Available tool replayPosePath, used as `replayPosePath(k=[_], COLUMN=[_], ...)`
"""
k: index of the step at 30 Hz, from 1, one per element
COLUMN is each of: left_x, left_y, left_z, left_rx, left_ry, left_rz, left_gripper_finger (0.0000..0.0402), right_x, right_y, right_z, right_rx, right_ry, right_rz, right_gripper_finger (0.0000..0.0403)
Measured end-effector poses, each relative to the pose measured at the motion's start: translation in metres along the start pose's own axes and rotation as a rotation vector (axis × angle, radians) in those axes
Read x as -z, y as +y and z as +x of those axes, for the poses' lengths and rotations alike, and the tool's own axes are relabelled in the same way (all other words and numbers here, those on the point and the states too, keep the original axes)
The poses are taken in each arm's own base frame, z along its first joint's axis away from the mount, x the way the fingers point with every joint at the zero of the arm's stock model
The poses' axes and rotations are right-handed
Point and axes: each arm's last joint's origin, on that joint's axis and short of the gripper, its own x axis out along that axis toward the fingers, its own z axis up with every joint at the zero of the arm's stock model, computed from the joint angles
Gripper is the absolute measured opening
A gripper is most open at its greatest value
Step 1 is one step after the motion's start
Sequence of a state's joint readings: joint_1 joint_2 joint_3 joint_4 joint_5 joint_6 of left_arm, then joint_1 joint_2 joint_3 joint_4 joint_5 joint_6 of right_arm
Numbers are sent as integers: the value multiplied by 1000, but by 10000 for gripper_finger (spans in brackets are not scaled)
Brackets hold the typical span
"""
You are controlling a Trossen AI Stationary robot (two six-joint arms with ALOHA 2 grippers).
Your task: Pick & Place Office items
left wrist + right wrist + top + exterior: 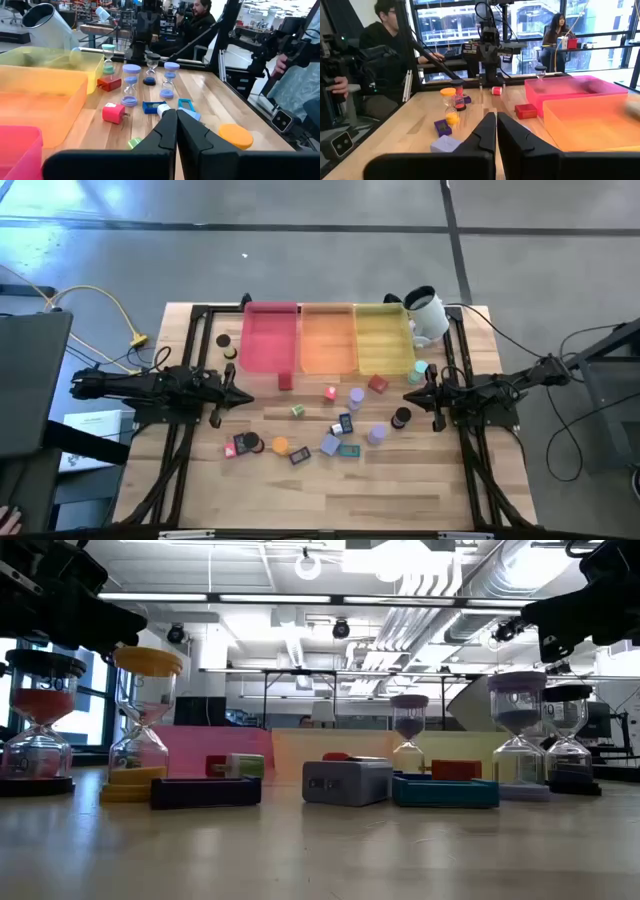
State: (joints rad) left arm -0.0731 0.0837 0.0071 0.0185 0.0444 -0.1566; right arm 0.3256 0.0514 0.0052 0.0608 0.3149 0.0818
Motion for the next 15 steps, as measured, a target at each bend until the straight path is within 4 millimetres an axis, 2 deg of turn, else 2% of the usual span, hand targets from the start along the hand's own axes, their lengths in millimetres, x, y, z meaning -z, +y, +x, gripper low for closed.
replayPosePath(k=[8, 15], left_x=[-1, -2], left_y=[0, 0], left_z=[0, 0], left_rx=[0, 1], left_ry=[-5, -16], left_rz=[-6, -127], left_gripper_finger=[1, 1], right_x=[2, 0], right_y=[0, 0], right_z=[2, 2], right_rx=[2, 11], right_ry=[26, 1], right_rz=[-8, 2], right_gripper_finger=[3, 3])
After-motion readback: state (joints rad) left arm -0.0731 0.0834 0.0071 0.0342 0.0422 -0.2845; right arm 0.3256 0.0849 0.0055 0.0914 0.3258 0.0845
